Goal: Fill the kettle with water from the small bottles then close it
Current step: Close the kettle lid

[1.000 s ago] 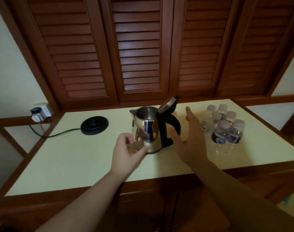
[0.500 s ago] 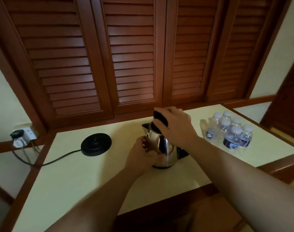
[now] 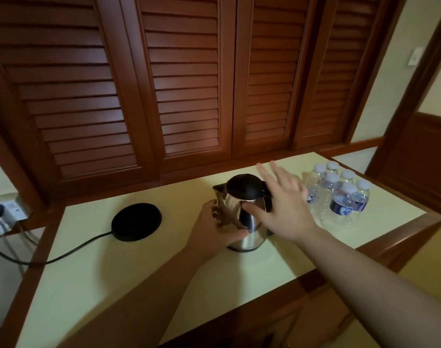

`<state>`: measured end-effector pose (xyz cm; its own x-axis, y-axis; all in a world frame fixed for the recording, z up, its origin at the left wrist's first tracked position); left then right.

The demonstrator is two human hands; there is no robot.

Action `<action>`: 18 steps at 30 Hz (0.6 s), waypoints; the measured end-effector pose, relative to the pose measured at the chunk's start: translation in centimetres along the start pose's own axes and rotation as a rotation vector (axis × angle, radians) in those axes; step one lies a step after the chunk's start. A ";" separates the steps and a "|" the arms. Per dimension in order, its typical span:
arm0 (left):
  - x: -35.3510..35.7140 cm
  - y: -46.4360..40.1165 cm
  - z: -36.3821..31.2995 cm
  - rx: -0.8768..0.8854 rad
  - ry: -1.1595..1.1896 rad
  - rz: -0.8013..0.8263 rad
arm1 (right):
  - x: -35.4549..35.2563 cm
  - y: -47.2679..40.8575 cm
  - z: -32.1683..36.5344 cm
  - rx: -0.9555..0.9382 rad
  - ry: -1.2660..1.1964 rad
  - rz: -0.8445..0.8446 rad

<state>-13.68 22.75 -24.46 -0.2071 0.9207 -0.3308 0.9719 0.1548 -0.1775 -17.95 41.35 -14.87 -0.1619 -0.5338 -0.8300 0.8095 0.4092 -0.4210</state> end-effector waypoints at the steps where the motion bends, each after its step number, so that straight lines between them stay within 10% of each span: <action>1: 0.0 -0.1 -0.1 0.009 0.014 0.032 | 0.1 0.9 -1.2 0.092 -0.088 -0.058; 6: 0.5 -0.5 -0.4 0.029 0.028 0.100 | 2.7 4.5 -4.1 0.320 -0.565 -0.149; 18: -4.0 -1.5 -1.4 0.072 0.051 -0.106 | 3.9 -0.6 -1.4 0.235 -0.683 -0.090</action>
<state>-14.11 19.32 -21.61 -0.3005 0.9178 -0.2594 0.9338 0.2277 -0.2761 -19.83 40.03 -18.35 0.0924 -0.9322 -0.3500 0.9220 0.2128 -0.3234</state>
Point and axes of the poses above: each hand's wrist, its own y-axis away from the middle knuckle, its own x-axis out of the palm, z = x × y, the point moved 6 cm from there along -y, towards the middle knuckle, and after that the axes turned 3 degrees about -y, right-handed, at the moved point
